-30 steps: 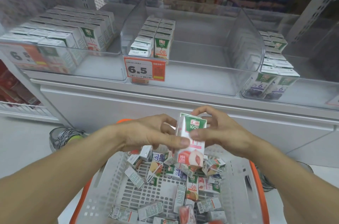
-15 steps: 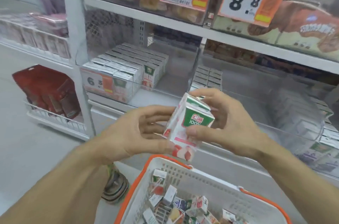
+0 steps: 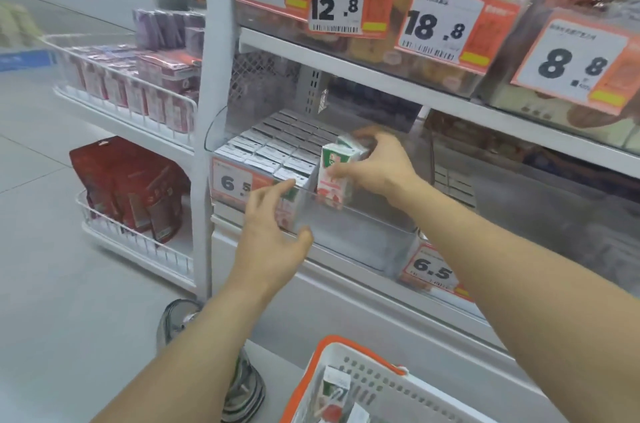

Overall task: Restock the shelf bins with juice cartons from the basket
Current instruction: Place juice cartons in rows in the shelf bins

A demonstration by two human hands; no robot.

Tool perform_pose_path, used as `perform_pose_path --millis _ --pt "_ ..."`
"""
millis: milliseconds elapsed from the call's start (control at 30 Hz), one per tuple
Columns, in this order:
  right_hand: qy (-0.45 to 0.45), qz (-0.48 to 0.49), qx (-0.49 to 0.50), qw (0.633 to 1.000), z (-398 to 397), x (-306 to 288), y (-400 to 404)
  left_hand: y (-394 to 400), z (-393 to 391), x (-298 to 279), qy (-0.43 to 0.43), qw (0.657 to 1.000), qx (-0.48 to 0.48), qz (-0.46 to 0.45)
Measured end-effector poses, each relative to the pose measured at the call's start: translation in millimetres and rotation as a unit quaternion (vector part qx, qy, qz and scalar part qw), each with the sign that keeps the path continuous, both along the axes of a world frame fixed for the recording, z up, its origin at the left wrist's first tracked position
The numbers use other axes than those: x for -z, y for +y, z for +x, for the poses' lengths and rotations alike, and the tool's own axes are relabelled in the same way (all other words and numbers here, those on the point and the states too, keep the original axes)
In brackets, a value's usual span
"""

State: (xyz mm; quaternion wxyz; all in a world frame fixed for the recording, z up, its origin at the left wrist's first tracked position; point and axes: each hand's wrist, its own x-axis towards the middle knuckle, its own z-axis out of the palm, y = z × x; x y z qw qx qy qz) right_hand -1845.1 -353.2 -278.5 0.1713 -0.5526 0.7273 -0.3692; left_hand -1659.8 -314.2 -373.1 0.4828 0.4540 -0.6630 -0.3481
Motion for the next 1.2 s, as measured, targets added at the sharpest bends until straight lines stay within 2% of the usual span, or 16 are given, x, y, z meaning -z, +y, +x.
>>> perform_pose_path --millis 133,267,367,467,533,600,667,733,800,867,900,967,1033,1133,1200 --pt "0.018 0.046 -0.011 0.999 6.7 13.4 -26.0 -0.9 -2.5 1.5 0.012 1.0 -0.007 -0.013" --pt "0.157 0.108 -0.004 0.982 10.7 14.3 -22.6 -1.7 -3.1 2.8 0.01 1.0 -0.004 -0.011" --pt "0.17 0.168 0.022 0.971 14.1 14.5 -21.7 -1.3 -4.9 3.1 0.006 1.0 -0.007 -0.013" --pt "0.137 0.186 0.04 0.972 17.0 13.2 -21.8 0.7 -4.3 4.3 -0.011 1.0 -0.006 -0.015" --pt "0.075 0.193 0.033 0.978 19.2 12.9 -19.4 1.9 -4.7 4.3 -0.011 1.0 -0.003 -0.015" --pt "-0.025 0.212 0.008 0.977 21.2 9.1 -13.8 1.8 -6.5 5.3 -0.007 1.0 -0.006 -0.012" --pt "-0.04 0.209 -0.007 0.977 20.0 -1.0 -3.2 1.1 -8.7 5.8 0.002 1.0 -0.01 -0.011" --pt "0.059 0.157 -0.011 0.986 17.3 -13.2 15.5 5.3 -10.7 2.3 0.009 0.999 -0.015 -0.027" --pt "0.134 0.037 -0.028 0.99 17.6 -21.1 49.8 12.5 -14.9 -3.1 0.007 0.999 -0.017 -0.043" --pt "0.118 -0.074 -0.063 0.988 17.1 -16.9 96.9 22.7 -21.2 -3.1 -0.016 1.0 0.017 -0.017" --pt "0.096 -0.099 -0.085 0.987 13.8 -8.1 120.8 29.8 -23.6 0.3 -0.034 0.997 0.062 0.01" --pt "0.059 -0.084 -0.128 0.986 3.3 20.3 166.5 51.8 -27.2 17.0 -0.102 0.977 0.181 0.048" --pt "0.018 0.003 -0.167 0.986 -11.3 62.5 204.9 79.7 -29.4 44.0 -0.195 0.937 0.281 0.067" --pt "-0.033 0.158 -0.191 0.968 -31.7 144.8 249.6 117.0 -21.4 87.6 -0.298 0.875 0.356 0.14" --pt "-0.051 0.221 -0.19 0.955 -42.6 203.6 275.7 135.1 -14.1 115.6 -0.372 0.834 0.374 0.163"
